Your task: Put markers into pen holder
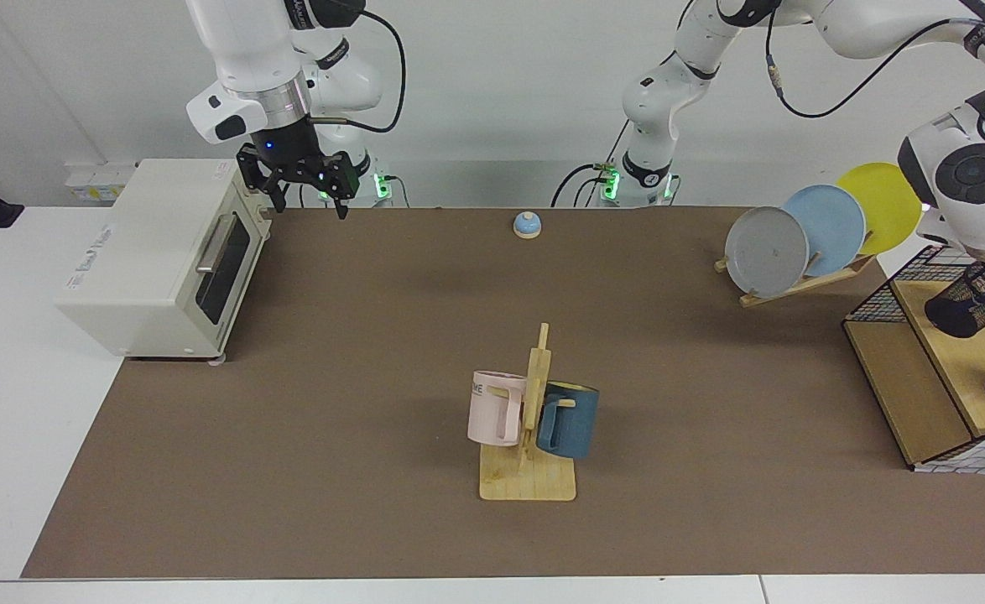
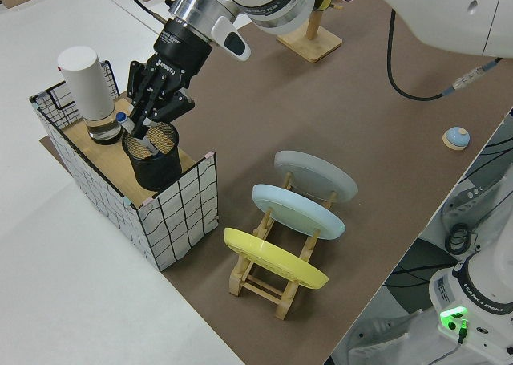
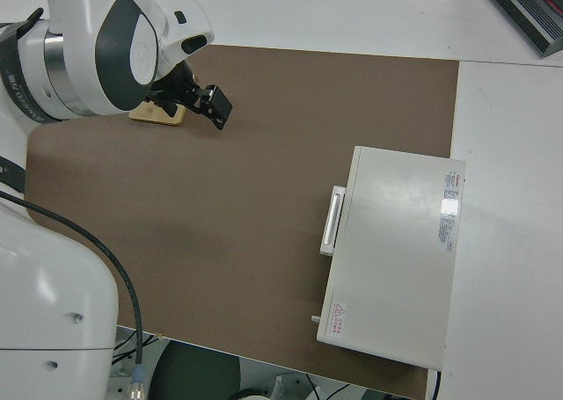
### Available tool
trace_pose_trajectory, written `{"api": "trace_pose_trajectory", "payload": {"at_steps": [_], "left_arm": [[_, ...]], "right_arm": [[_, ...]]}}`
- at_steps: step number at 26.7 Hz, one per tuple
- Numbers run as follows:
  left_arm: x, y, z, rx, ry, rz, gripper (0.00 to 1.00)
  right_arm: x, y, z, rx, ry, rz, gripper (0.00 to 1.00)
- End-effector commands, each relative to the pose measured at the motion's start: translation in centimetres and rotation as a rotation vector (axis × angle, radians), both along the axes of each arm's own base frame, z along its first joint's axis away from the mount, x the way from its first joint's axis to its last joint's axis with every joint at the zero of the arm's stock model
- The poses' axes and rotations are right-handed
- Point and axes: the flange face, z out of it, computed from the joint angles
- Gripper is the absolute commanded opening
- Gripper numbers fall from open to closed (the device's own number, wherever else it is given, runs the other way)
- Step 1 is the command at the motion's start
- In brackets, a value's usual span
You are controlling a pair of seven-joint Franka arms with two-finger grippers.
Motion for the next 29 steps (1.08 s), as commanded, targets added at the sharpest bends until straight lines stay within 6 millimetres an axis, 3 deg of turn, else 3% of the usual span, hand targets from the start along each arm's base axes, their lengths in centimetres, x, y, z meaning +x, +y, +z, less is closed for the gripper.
{"api": "trace_pose_trajectory", "payload": {"at_steps": [1, 7, 10, 29], "left_arm": [[-1.48, -0.24, 0.22, -0.016, 0.004, 0.019, 0.00], [-1.55, -0.10, 0.17, -0.022, 0.002, 0.024, 0.17], [-1.57, -0.05, 0.15, -0.026, 0.001, 0.026, 0.59], [-1.42, -0.04, 0.87, -0.026, -0.016, 0.031, 0.65]], "right_arm": [[-0.23, -0.19, -0.03, 0.009, -0.016, -0.019, 1.00], [-0.23, -0.20, 0.04, 0.008, -0.018, -0.019, 1.00], [-0.23, -0.19, -0.03, 0.009, -0.016, -0.019, 1.00], [-0.23, -0.19, -0.03, 0.009, -0.016, -0.019, 1.00]]}}
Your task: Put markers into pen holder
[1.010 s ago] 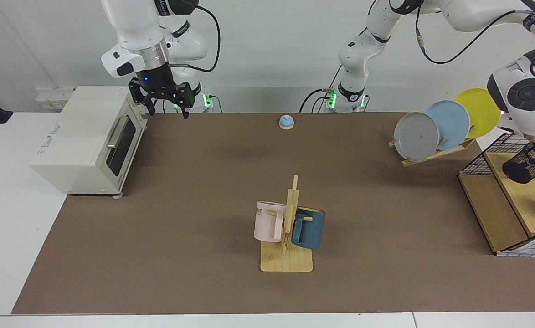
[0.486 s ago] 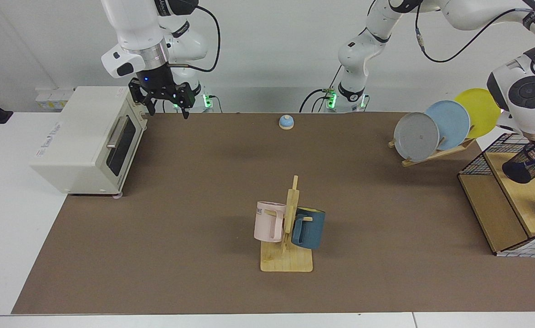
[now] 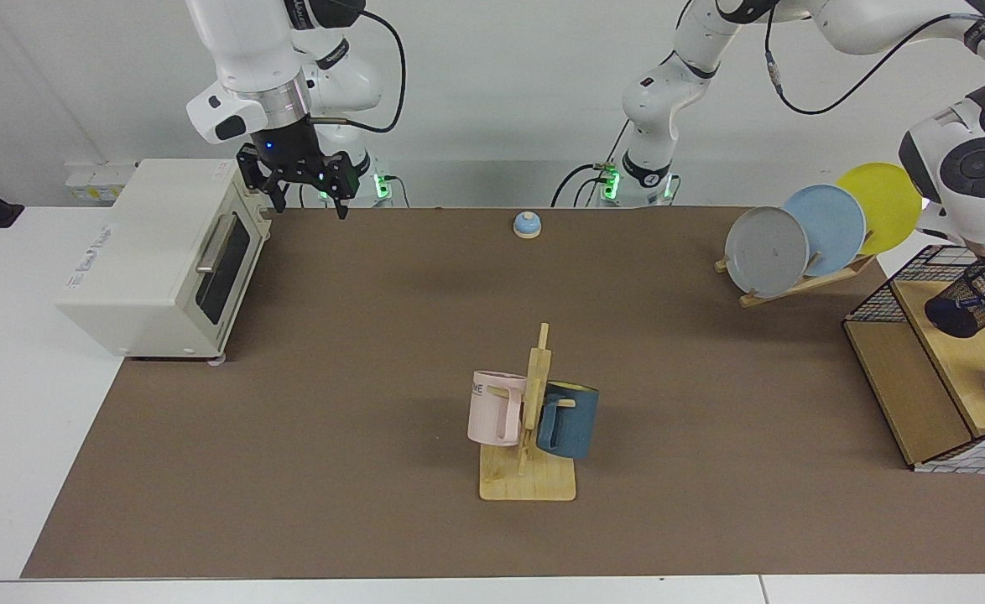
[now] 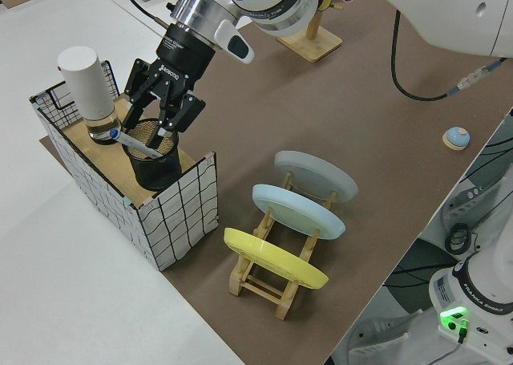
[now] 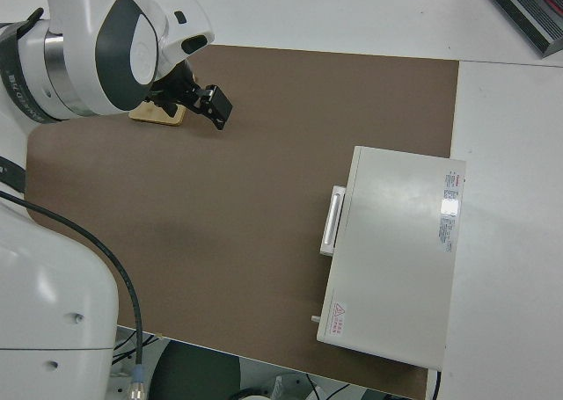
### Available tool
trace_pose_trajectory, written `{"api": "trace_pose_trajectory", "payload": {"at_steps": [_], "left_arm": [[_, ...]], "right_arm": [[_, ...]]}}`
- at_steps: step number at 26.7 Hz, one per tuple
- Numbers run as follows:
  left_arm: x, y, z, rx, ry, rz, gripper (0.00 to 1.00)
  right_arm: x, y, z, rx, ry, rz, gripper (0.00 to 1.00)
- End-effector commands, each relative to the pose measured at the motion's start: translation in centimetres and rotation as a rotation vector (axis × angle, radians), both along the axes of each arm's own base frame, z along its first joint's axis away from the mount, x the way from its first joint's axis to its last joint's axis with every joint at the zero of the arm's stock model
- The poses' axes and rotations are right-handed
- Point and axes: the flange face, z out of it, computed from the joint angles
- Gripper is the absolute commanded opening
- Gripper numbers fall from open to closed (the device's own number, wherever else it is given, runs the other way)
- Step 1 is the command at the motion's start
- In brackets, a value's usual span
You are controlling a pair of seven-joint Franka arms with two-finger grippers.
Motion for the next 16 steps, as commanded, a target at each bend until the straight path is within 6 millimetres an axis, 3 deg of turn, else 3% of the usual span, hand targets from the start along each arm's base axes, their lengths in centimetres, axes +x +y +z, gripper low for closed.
{"api": "trace_pose_trajectory", "payload": {"at_steps": [1, 5, 9, 16], "left_arm": [[-0.5, -0.8, 0.9, -0.001, -0.015, 0.004, 0.65], [-0.5, -2.0, 3.3, 0.010, -0.054, 0.003, 0.67], [-1.0, -3.0, 5.3, -0.026, -0.101, 0.020, 0.78], [-3.0, -4.5, 9.4, -0.135, -0.198, 0.068, 0.89]], "right_arm": [[-0.2, -0.2, 0.0, 0.007, -0.017, -0.019, 1.00], [-0.2, -0.2, 0.1, 0.008, -0.018, -0.019, 1.00], [-0.2, -0.2, 0.1, 0.009, -0.018, -0.019, 1.00], [-0.2, -0.2, 0.0, 0.009, -0.016, -0.019, 1.00]]}}
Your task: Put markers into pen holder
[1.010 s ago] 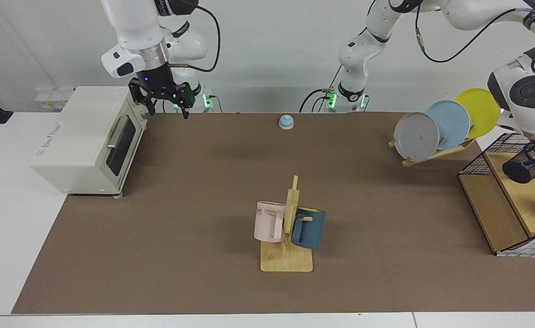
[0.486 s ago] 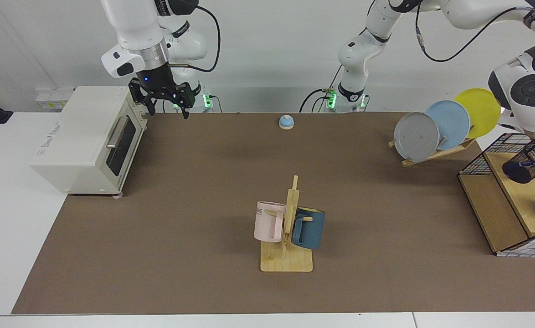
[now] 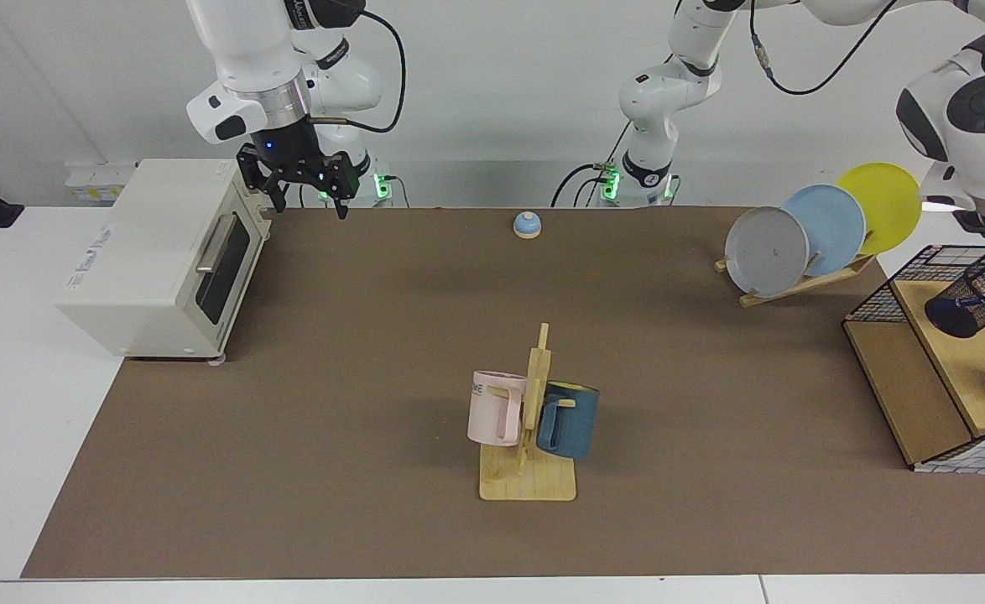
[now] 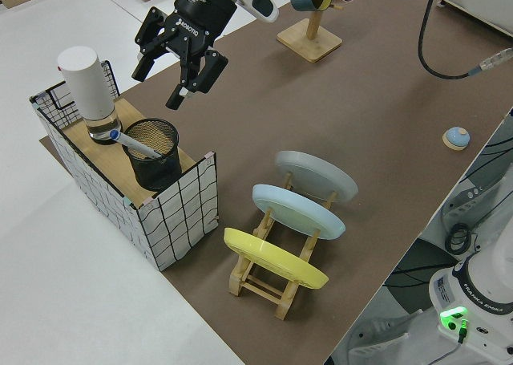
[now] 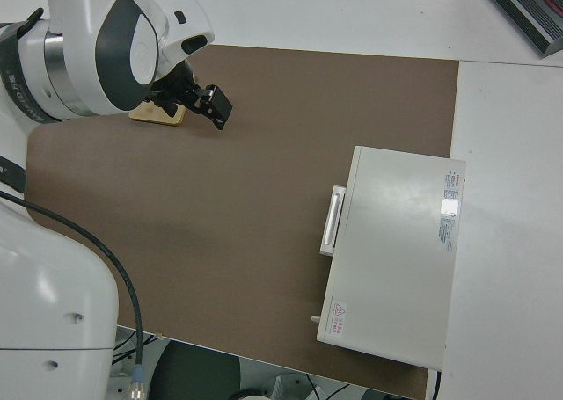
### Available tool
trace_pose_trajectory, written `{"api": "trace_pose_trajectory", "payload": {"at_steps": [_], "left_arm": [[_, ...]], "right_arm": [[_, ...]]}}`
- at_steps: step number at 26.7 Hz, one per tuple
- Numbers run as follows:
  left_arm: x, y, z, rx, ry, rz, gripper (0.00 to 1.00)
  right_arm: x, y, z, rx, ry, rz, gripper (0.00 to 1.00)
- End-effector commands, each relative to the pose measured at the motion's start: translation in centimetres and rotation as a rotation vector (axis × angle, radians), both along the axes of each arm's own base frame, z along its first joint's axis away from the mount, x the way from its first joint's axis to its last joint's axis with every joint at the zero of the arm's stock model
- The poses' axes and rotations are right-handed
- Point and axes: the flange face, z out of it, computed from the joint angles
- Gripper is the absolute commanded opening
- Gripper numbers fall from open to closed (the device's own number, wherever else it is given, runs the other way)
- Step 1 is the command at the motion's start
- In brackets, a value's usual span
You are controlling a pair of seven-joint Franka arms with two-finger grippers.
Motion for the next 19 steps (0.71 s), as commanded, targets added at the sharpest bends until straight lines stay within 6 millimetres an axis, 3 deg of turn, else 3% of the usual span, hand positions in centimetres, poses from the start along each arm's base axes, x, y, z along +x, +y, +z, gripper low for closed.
{"api": "trace_pose_trajectory", "payload": {"at_steps": [1, 7, 10, 19], "left_arm": [[-2.1, -0.9, 2.9, -0.100, -0.077, 0.052, 0.89], [-4.3, -2.1, 5.9, -0.263, -0.157, 0.101, 0.99], [-5.3, -2.5, 6.7, -0.369, -0.198, 0.155, 1.00], [-5.8, -5.9, 5.2, -0.591, -0.244, 0.417, 1.00]], "right_arm": [[-0.2, -0.2, 0.1, 0.008, -0.018, -0.019, 1.00], [-0.2, -0.2, 0.0, 0.007, -0.017, -0.019, 1.00], [-0.2, -0.2, 0.1, 0.008, -0.018, -0.019, 1.00], [-0.2, -0.2, 0.1, 0.008, -0.018, -0.019, 1.00]]}}
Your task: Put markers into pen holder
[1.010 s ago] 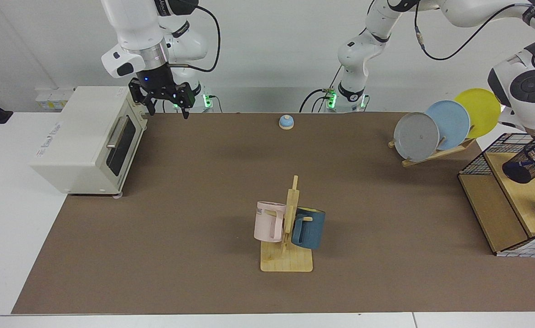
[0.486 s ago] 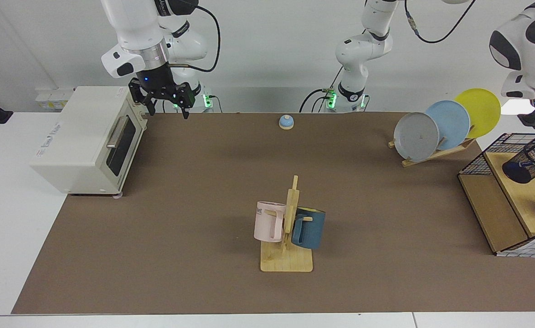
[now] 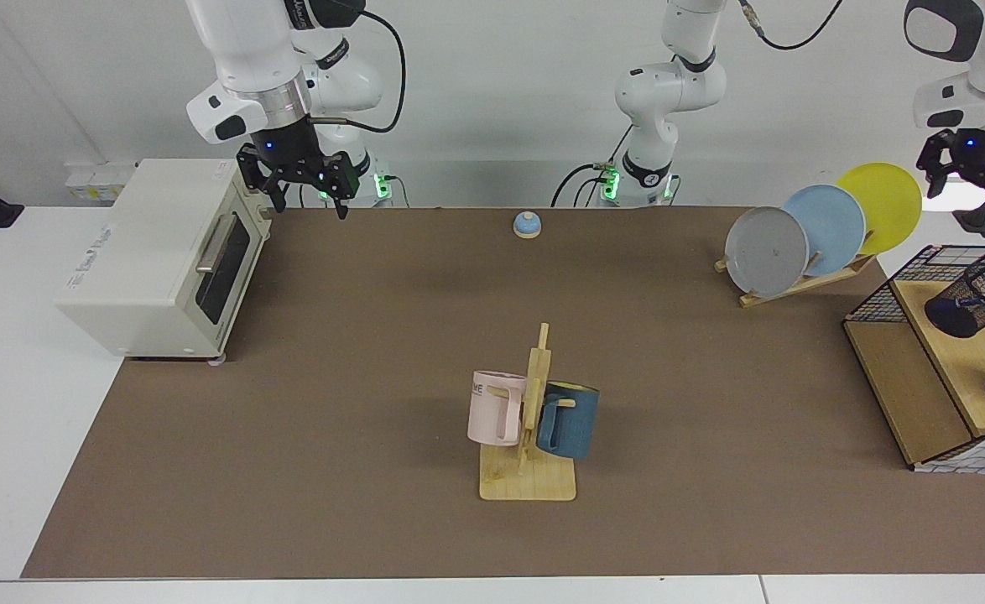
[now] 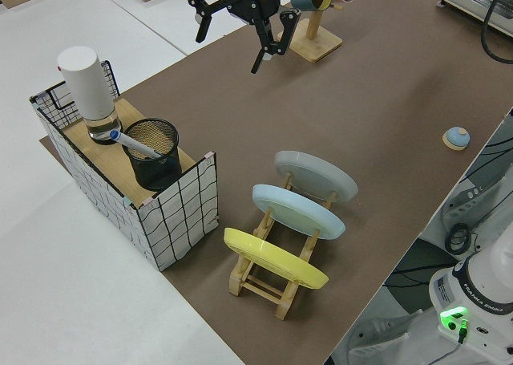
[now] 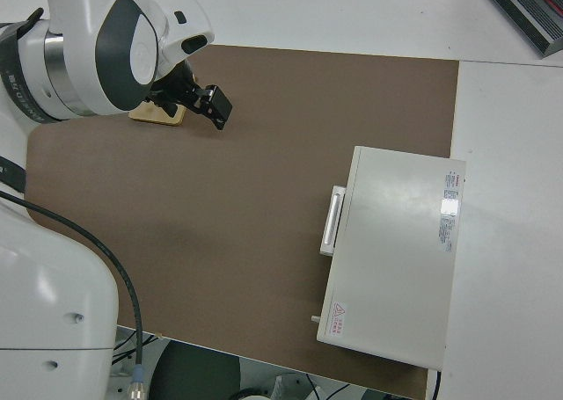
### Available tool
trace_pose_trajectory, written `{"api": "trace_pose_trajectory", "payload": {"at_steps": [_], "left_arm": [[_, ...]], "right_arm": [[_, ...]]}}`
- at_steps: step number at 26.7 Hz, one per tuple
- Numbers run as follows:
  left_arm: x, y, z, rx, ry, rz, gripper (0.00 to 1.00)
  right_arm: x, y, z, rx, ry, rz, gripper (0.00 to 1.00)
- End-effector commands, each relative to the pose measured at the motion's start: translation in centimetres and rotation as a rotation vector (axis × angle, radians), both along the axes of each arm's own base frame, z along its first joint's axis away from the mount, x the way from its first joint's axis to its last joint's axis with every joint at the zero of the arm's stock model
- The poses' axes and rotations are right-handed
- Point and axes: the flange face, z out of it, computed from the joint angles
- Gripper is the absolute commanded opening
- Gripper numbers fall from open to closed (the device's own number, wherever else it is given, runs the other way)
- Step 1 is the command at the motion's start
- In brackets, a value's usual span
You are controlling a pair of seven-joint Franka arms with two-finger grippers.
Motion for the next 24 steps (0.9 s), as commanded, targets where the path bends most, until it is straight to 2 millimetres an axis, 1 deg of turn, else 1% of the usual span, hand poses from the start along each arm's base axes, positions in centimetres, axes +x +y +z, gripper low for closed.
{"api": "trace_pose_trajectory", "payload": {"at_steps": [1, 3, 4, 7, 9, 12, 15, 19, 24], "left_arm": [[-0.7, -2.3, -0.8, -0.151, -0.012, 0.152, 1.00], [-0.9, -4.2, -0.9, -0.188, -0.005, 0.250, 1.00], [-1.0, -4.7, -1.2, -0.197, -0.002, 0.305, 1.00], [-1.1, -7.2, -1.6, -0.215, 0.003, 0.466, 1.00], [-1.2, -8.2, -1.8, -0.232, 0.004, 0.569, 1.00], [-1.2, -10.5, -1.8, -0.283, -0.001, 0.673, 1.00], [-1.1, -11.6, -1.8, -0.331, -0.002, 0.748, 1.00], [-1.3, -13.4, -1.5, -0.344, -0.009, 0.790, 1.00], [-1.4, -14.1, -0.9, -0.346, -0.027, 0.847, 1.00]], "right_arm": [[-0.2, -0.2, 0.0, 0.007, -0.017, -0.019, 1.00], [-0.2, -0.2, 0.1, 0.008, -0.018, -0.019, 1.00], [-0.2, -0.2, 0.1, 0.008, -0.018, -0.019, 1.00], [-0.2, -0.2, 0.1, 0.008, -0.020, -0.019, 1.00], [-0.2, -0.2, 0.0, 0.008, -0.018, -0.019, 1.00], [-0.2, -0.2, 0.1, 0.009, -0.018, -0.019, 1.00], [-0.2, -0.2, 0.0, 0.009, -0.016, -0.019, 1.00], [-0.2, -0.2, 0.1, 0.008, -0.018, -0.019, 1.00], [-0.2, -0.2, 0.1, 0.008, -0.018, -0.019, 1.00]]}}
